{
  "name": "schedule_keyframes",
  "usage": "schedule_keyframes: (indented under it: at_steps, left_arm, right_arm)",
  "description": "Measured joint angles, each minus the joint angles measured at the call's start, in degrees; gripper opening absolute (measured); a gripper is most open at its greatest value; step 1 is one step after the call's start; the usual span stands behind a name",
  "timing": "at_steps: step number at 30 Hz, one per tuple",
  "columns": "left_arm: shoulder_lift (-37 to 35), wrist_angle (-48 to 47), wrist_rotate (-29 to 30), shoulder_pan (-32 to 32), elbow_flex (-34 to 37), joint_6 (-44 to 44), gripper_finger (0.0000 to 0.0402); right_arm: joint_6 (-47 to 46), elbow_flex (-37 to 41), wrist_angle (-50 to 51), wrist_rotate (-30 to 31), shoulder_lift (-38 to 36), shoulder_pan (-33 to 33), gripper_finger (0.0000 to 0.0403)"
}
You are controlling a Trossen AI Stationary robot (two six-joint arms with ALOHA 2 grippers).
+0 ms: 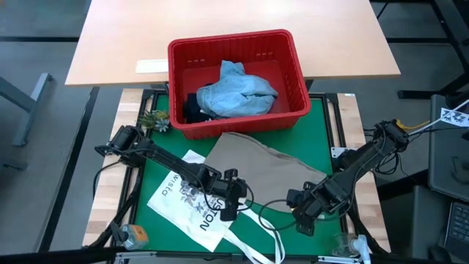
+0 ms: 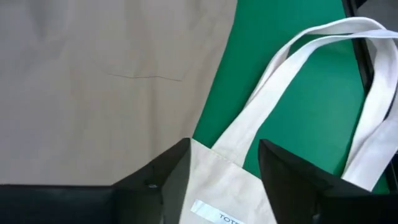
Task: Fold Laundry from Bin
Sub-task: Fold the beige shorts
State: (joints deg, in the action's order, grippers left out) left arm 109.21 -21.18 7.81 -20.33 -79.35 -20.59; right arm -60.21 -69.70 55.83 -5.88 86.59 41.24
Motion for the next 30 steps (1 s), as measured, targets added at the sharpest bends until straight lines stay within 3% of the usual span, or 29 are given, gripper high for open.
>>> schedule_keyframes:
  at_steps: [5, 10, 21, 30]
  left_arm:
    - [0.00, -0.40, 0.17, -0.05, 0.00, -0.07, 0.0211]
    - [-0.44, -3.65, -0.11, 0.89, -0.02, -5.98, 0.0208]
    - [-2.23, -28.87, -7.61, 4.77, -0.04, -12.05, 0.0202]
    - [-4.79, -45.99, -5.30, 3.91, 0.20, -13.88, 0.0202]
  right_arm:
    - [0.30, 0.01, -0.07, 5.19, 0.00, 0.02, 0.0291]
    - [0.36, 0.01, -0.09, 9.00, 0.00, -0.03, 0.0291]
    - [0.35, 0.01, -0.07, 9.32, 0.00, -0.03, 0.0291]
    - [0.33, 0.01, -0.26, 9.32, 1.08, 0.02, 0.0291]
